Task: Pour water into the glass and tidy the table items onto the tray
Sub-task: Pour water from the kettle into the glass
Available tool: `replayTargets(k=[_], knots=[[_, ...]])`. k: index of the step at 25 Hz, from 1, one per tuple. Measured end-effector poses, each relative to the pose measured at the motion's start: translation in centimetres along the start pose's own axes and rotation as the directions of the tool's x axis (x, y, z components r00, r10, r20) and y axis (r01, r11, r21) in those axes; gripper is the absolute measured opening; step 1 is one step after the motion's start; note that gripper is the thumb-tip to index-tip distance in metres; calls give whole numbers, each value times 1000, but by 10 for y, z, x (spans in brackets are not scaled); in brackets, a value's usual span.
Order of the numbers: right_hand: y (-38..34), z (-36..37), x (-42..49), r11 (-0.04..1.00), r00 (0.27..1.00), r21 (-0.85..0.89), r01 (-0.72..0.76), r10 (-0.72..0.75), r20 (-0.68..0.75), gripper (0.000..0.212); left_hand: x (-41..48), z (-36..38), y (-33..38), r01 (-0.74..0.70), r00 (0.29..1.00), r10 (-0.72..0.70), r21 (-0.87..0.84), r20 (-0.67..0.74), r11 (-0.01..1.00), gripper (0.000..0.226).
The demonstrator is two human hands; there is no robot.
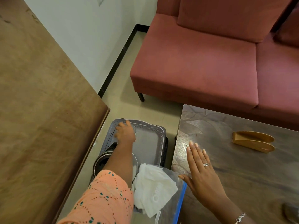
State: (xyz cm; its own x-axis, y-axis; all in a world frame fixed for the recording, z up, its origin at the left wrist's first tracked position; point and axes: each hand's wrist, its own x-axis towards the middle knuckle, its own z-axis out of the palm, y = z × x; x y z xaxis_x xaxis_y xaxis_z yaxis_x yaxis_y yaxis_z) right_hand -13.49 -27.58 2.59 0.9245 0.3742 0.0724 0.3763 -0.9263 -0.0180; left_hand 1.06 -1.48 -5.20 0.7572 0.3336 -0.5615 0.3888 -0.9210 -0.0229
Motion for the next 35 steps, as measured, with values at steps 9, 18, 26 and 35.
replayTargets(k=[9, 18, 26, 35], knots=[[-6, -9, 2, 998, 1000, 54, -22, 23, -11, 75, -31, -10, 9, 30, 993, -53, -199, -108, 980, 81], [-9, -50, 9, 944, 993, 323, -72, 36, 116, 76, -175, -76, 23, -351, 913, 271, -245, -306, 904, 91], [-11, -71, -9, 483, 990, 867, -121, 120, 71, 107, -285, -81, 51, -560, 822, 431, -394, -371, 729, 109], [-9, -88, -48, 461, 970, 886, -54, 234, -63, 84, -319, -65, 28, -715, 692, 637, -451, -340, 535, 102]])
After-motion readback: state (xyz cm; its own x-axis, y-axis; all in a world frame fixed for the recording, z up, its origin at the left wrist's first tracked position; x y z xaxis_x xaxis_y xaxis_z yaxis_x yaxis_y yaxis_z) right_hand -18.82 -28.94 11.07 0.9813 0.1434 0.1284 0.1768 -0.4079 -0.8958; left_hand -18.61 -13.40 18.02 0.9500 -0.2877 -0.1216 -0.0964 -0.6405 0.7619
